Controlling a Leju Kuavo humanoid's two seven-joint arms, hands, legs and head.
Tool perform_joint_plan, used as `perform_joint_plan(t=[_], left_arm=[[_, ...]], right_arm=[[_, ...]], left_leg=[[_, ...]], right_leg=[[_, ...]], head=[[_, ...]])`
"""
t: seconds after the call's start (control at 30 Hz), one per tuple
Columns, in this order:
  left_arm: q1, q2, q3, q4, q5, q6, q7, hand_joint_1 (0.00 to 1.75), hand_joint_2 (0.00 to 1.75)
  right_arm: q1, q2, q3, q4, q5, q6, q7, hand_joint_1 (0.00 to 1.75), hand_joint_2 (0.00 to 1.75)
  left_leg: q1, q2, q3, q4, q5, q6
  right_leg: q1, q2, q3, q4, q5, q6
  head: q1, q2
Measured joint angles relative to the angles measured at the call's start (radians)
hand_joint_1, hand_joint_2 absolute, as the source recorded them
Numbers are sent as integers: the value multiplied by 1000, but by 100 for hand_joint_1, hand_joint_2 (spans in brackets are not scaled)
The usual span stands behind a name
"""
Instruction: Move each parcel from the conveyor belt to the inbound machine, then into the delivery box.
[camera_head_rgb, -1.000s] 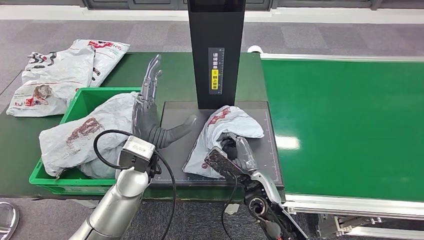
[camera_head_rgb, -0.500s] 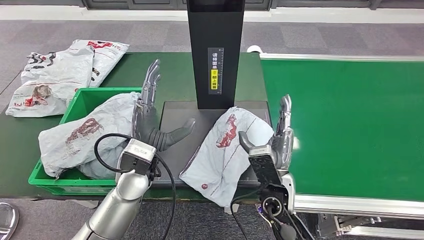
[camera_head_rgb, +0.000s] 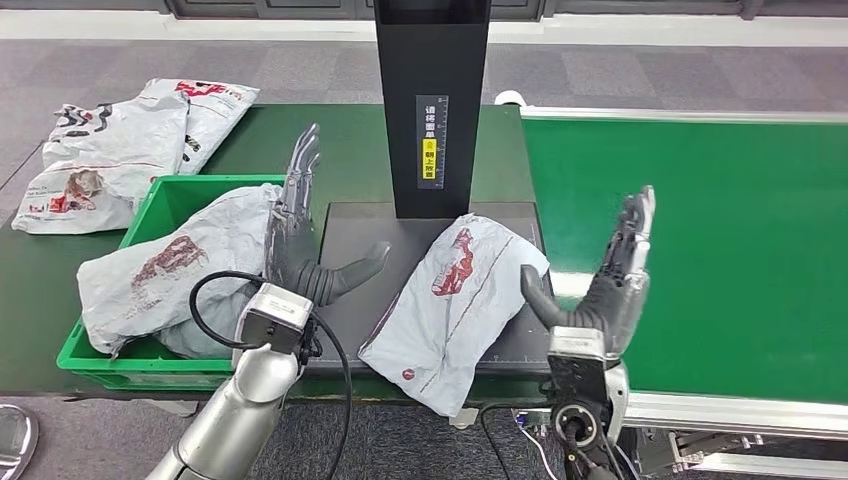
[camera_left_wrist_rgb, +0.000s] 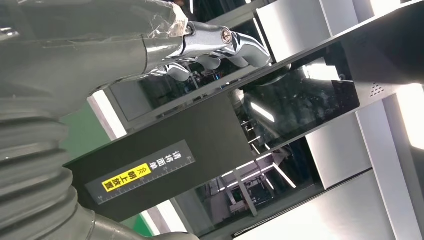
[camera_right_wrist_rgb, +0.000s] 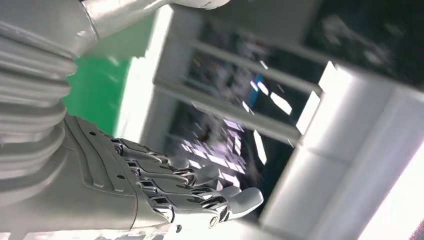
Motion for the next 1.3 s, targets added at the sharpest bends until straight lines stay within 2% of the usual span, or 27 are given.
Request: perform_joint_plan(t=[0.07,0.13,0.27,0.37,0.53,0.93,1.17,1.3], left_arm=[[3,2,-2,5,-23,-7,18,0,175],[-3,6,-14,23,-79,-50,74,0,175],[-39,14,-70,124,-191,-254,174,0,175],[-68,-1,-112,244,-237,-307,182,0,175],[-101,-41,-141,402,-238,-310,166,0,175],[-139,-94,-147,572,-215,-329,188,0,175],[-200,-136,-147,822,-219,-273,209,0,175],[-215,-148,-146,921,-222,-248,209,0,175]], right_arm=[[24,20,-45,-56,1,0,-55,0,175],[38,40,-86,-104,2,0,-87,0,175],[40,63,-136,-167,0,0,-89,0,175],[33,77,-150,-188,15,0,-80,0,175],[26,98,-157,-204,39,0,-68,0,175],[-8,120,-165,-207,38,0,-65,0,175],[-35,130,-165,-207,37,0,-59,0,175],[-38,134,-165,-207,37,0,-58,0,175]], left_leg=[[0,0,0,0,0,0],[0,0,0,0,-1,0],[0,1,1,0,0,1],[0,3,1,0,0,1],[0,3,1,0,1,1],[0,3,1,0,0,1],[0,3,1,0,1,2],[0,2,1,0,1,1]], right_leg=[[0,0,0,0,0,0],[0,0,0,0,0,0],[-1,0,0,0,0,0],[-2,2,0,0,1,1],[-2,2,0,0,2,1],[-2,1,0,0,2,1],[-2,1,0,0,2,1],[-2,1,0,0,2,1]], head=[[0,0],[0,0],[0,0],[0,0],[0,0],[0,0],[0,0],[0,0]])
